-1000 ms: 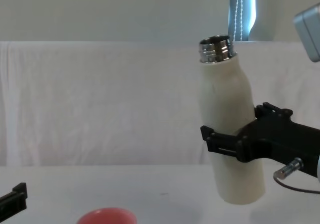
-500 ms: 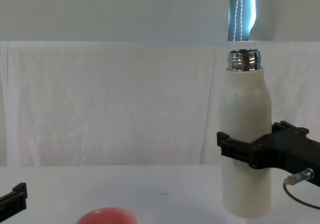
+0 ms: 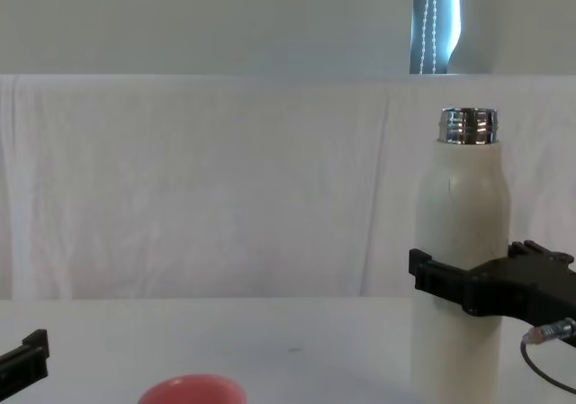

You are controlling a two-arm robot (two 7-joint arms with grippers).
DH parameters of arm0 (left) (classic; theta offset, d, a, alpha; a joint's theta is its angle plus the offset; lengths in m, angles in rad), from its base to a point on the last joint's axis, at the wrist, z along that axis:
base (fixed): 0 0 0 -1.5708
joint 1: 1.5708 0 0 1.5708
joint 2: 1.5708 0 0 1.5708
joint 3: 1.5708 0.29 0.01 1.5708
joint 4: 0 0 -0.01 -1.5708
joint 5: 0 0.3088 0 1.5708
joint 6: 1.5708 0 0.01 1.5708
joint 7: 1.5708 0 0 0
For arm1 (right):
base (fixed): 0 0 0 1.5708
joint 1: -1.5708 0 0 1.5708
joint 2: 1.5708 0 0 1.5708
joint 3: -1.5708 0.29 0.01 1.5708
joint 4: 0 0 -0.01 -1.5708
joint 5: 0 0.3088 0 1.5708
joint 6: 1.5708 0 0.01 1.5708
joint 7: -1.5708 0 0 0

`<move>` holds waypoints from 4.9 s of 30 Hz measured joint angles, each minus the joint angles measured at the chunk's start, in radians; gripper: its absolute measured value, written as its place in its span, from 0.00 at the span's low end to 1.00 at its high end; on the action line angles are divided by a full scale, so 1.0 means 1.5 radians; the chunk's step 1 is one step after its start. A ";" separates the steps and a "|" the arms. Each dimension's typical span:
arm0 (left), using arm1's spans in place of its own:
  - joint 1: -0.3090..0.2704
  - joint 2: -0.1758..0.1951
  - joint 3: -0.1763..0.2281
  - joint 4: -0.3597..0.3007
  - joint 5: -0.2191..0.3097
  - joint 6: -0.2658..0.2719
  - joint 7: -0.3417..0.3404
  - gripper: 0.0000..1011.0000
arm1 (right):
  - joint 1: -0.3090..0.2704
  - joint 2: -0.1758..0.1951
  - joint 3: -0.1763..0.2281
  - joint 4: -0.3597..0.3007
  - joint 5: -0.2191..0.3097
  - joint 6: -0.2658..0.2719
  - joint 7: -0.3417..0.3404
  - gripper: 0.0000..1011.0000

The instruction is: Grasp the thermos with one hand and pour water into the cup lid.

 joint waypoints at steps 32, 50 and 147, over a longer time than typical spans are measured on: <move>0.000 0.000 0.000 0.000 0.000 0.000 0.000 0.99 | 0.011 -0.004 0.004 0.053 -0.003 -0.033 -0.008 0.94; 0.000 0.000 0.000 0.000 0.000 0.000 0.000 0.99 | 0.015 -0.002 0.000 0.057 -0.005 -0.035 -0.001 0.94; 0.000 0.000 0.000 0.000 0.000 0.000 0.000 0.99 | -0.032 0.006 0.007 0.023 0.016 -0.039 0.000 0.99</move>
